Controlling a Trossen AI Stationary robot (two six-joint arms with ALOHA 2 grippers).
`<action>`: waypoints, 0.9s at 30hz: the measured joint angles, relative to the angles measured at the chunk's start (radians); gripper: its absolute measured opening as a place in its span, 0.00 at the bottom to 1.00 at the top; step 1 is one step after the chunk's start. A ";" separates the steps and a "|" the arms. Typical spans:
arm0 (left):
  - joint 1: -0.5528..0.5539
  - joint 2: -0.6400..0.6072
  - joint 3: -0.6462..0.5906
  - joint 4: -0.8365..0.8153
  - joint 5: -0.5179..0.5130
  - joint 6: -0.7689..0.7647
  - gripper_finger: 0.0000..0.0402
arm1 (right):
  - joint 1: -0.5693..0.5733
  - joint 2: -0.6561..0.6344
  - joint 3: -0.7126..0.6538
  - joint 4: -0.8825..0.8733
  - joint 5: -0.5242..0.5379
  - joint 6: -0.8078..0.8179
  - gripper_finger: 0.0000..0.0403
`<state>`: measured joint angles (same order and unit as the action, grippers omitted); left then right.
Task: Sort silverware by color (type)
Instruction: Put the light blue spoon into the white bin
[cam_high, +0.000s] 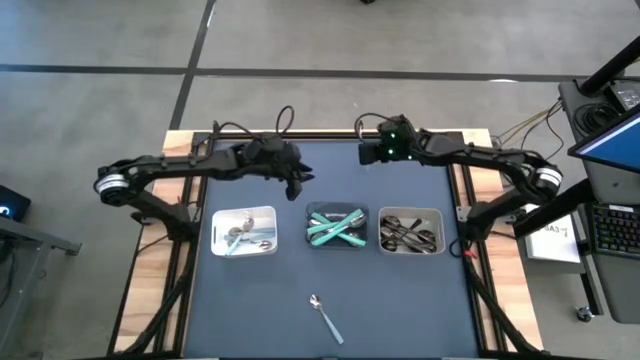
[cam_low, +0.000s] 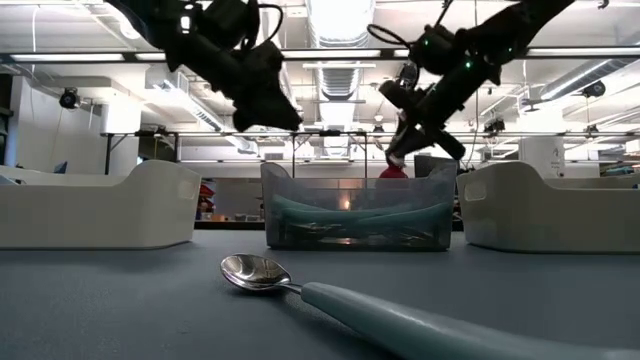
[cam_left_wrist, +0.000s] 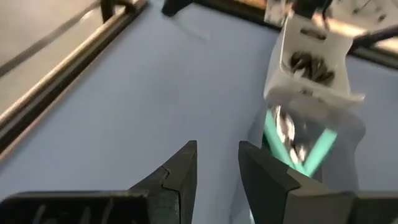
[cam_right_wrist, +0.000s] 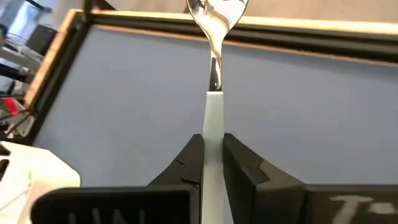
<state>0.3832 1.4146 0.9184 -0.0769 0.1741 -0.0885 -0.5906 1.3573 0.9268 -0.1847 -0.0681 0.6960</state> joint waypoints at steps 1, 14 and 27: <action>0.001 0.011 0.000 0.035 0.008 -0.001 0.25 | 0.016 -0.005 0.000 0.016 0.007 -0.001 0.06; 0.001 0.098 0.000 0.321 0.022 0.001 0.25 | 0.229 -0.010 0.000 0.091 0.120 -0.077 0.06; 0.001 0.172 0.000 0.493 0.021 -0.083 0.25 | 0.302 -0.010 0.000 0.204 0.120 -0.187 0.06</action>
<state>0.3840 1.5869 0.9184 0.4164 0.1951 -0.1717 -0.2888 1.3468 0.9268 0.0196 0.0517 0.5095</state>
